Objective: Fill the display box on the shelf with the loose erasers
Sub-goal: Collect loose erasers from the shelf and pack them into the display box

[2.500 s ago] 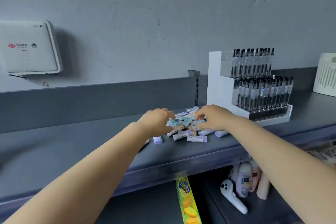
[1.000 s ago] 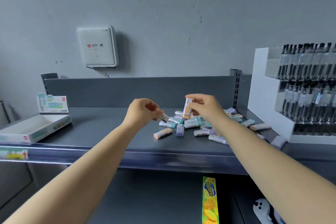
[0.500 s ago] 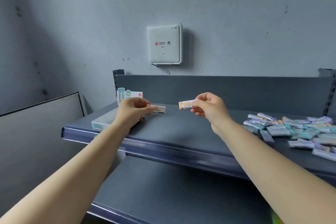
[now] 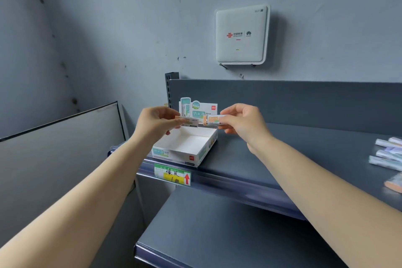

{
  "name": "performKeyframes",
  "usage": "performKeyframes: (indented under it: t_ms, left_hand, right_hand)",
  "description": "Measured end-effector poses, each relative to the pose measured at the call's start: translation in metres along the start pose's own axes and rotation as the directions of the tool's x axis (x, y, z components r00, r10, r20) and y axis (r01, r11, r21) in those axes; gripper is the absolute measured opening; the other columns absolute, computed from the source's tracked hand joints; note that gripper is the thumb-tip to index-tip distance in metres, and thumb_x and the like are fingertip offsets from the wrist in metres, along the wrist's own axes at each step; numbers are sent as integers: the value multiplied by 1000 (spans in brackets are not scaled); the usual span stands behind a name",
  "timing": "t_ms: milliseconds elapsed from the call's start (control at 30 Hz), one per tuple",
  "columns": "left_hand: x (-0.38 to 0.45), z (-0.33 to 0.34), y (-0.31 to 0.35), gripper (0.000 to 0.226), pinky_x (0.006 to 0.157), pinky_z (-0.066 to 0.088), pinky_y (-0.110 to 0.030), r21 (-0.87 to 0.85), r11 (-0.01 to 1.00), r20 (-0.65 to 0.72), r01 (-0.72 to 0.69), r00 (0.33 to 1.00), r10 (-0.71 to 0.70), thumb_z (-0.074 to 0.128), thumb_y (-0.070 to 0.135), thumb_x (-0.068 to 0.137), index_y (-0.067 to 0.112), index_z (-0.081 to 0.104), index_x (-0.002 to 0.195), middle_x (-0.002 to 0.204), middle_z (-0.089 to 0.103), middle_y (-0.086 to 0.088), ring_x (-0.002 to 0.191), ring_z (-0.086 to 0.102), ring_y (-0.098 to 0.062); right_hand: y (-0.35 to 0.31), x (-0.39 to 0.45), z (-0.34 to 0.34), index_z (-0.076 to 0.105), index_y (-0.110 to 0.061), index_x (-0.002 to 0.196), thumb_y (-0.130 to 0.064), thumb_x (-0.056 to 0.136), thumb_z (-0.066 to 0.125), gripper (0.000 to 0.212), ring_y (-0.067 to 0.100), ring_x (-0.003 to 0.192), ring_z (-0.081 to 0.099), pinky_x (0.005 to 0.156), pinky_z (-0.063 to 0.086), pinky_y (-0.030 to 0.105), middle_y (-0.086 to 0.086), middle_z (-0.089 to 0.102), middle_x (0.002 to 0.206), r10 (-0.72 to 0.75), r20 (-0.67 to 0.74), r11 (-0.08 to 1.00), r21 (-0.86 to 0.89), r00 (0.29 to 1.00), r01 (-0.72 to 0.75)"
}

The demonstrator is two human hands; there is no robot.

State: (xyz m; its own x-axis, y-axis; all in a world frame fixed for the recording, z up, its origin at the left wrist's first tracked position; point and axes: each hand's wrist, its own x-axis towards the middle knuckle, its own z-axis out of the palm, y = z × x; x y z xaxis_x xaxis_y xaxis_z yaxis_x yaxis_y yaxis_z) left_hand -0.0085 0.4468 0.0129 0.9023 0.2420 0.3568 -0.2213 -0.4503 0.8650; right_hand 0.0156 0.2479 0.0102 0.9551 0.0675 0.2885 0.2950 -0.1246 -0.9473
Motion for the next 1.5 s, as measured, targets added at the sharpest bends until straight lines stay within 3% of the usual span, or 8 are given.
performKeyframes:
  t_ms: [200,433,733,867,1000,1133,1333,1500]
  left_hand:
    - [19,-5,-13,13,45,42,-13,67,998,-2,16,1000,-16,78,31,70,23,68,72,68,69,5,54,56,-4]
    - [50,-3,-32,17,44,37,-9,105,994,78,19,997,-28,80,26,69,14,72,77,67,65,5,58,49,-6]
    - [87,10,-60,16,43,34,-3,236,955,320,-181,942,100,82,24,65,15,74,76,64,66,8,46,52,6]
    - [98,10,-66,16,41,34,-8,251,927,398,-279,903,164,82,26,66,16,76,76,64,66,8,48,54,1]
    - [107,9,-69,22,61,54,-35,333,857,469,-393,857,211,79,36,67,20,77,80,85,74,-1,79,65,-21]
    - [112,6,-72,22,62,52,-35,399,793,491,-460,838,240,77,41,69,23,77,81,84,73,2,77,65,-22]
    - [113,9,-75,8,60,39,-24,500,666,548,-554,798,252,70,26,76,27,75,83,86,64,9,85,60,-18]
    - [114,8,-71,13,47,27,-20,524,605,593,-599,767,246,73,37,72,31,73,84,61,50,11,67,50,-14]
  right_hand:
    - [7,28,22,61,-13,69,-1,77,64,14,20,63,68,58,51,26,11,69,96,14,25,996,-91,1000,-11]
    - [18,42,32,62,-17,60,-5,70,69,17,14,55,62,48,45,18,4,70,76,-36,-38,949,-315,999,22]
    - [26,48,49,61,-29,56,-17,66,78,23,17,86,66,78,54,35,-4,67,78,-61,-81,813,-583,995,2]
    - [27,48,58,63,-26,61,-18,68,77,18,17,88,64,80,53,33,-3,65,79,-43,-112,745,-666,993,-43]
    - [28,49,64,66,-26,64,-20,68,77,13,15,88,62,79,52,31,-8,64,75,-18,-117,692,-719,993,-72]
    - [27,49,66,72,-23,72,-22,71,74,3,15,81,63,75,50,27,-12,60,66,-12,-116,638,-766,993,-82]
    - [22,47,73,72,-29,87,-29,79,66,10,13,84,53,67,40,27,-15,56,75,-7,-20,374,-927,1000,-16]
    - [18,53,79,70,-32,92,-26,80,63,15,15,83,48,64,36,26,-13,51,81,13,82,147,-986,997,79]
